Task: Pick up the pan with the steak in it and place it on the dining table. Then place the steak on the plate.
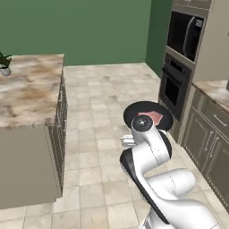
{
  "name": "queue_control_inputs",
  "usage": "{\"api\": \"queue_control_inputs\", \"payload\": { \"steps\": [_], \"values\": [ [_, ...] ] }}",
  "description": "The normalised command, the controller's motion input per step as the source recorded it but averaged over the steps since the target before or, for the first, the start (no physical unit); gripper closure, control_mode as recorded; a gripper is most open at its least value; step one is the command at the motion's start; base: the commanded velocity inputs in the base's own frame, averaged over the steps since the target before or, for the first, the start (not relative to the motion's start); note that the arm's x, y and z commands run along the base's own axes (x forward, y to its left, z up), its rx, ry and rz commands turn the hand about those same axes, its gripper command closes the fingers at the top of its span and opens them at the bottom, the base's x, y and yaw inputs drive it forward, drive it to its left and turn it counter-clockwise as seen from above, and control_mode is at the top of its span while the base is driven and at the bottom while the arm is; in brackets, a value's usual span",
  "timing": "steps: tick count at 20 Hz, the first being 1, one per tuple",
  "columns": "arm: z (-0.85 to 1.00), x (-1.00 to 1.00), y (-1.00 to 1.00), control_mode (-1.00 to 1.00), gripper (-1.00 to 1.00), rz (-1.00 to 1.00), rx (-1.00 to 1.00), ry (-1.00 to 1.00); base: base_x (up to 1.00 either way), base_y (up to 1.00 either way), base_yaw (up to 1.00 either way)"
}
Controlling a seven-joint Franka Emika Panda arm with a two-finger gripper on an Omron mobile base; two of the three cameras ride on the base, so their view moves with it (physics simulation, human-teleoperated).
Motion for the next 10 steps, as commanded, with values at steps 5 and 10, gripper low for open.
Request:
{"api": "queue_control_inputs", "payload": {
  "steps": [5, 10],
  "values": [
    [0.00, 0.00, 0.00, 1.00, 1.00, 0.00, 0.00, 0.00, -0.02, 0.00, 0.32],
    [0.00, 0.00, 0.00, 1.00, 1.00, 0.00, 0.00, 0.00, -0.06, 0.00, 0.43]
  ]
}}
